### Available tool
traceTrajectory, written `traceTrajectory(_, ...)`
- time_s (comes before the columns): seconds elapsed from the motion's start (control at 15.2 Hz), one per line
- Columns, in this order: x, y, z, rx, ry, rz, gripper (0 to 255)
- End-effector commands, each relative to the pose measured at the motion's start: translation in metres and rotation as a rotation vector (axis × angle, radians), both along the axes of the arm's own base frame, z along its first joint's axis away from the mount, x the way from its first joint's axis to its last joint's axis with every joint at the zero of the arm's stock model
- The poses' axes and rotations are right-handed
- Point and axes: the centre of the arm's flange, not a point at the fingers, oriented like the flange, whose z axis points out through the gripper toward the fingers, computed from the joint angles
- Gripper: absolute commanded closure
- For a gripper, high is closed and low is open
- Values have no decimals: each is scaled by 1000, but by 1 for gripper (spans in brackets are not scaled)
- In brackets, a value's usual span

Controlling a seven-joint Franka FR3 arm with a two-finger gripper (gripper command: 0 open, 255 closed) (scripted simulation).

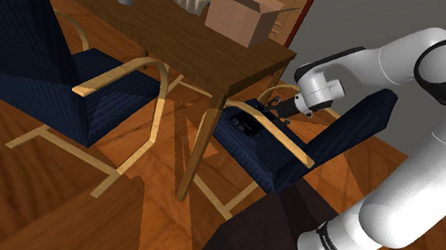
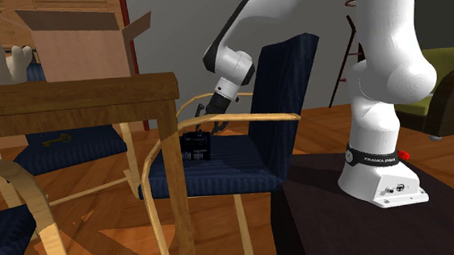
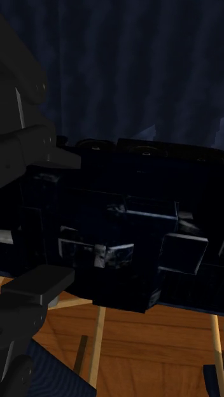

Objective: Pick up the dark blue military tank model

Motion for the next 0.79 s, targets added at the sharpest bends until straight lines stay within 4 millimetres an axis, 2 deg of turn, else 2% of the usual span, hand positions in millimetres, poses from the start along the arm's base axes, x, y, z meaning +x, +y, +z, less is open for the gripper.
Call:
traceTrajectory(0.0,0,0,0,0,0,1,255)
traceTrajectory(0.13,0,0,0,0,0,1,255)
traceTrajectory(0.73,0,0,47,0,0,1,255)
